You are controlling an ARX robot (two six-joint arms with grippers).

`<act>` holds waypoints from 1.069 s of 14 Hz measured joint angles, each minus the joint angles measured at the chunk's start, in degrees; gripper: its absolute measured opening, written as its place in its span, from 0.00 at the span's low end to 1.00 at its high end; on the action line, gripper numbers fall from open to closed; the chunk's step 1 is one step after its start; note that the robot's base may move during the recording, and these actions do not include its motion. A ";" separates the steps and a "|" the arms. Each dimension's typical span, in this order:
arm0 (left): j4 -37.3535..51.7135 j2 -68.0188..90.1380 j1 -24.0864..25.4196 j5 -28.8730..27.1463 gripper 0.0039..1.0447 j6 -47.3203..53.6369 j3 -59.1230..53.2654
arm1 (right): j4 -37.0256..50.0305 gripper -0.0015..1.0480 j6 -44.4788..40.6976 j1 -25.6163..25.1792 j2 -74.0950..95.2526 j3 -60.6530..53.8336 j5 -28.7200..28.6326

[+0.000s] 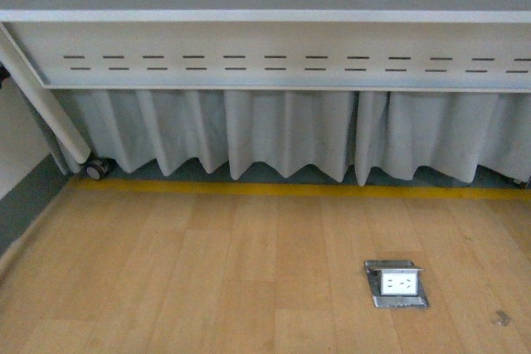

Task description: Open oven

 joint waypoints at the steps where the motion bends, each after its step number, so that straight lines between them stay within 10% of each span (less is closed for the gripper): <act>1: 0.04 0.00 0.00 -0.04 0.94 -0.02 0.00 | 0.04 0.94 0.00 0.00 0.00 0.00 -0.13; 15: 0.15 0.00 0.00 -0.07 0.94 -0.02 0.00 | 0.15 0.94 0.00 0.00 0.00 0.00 -0.11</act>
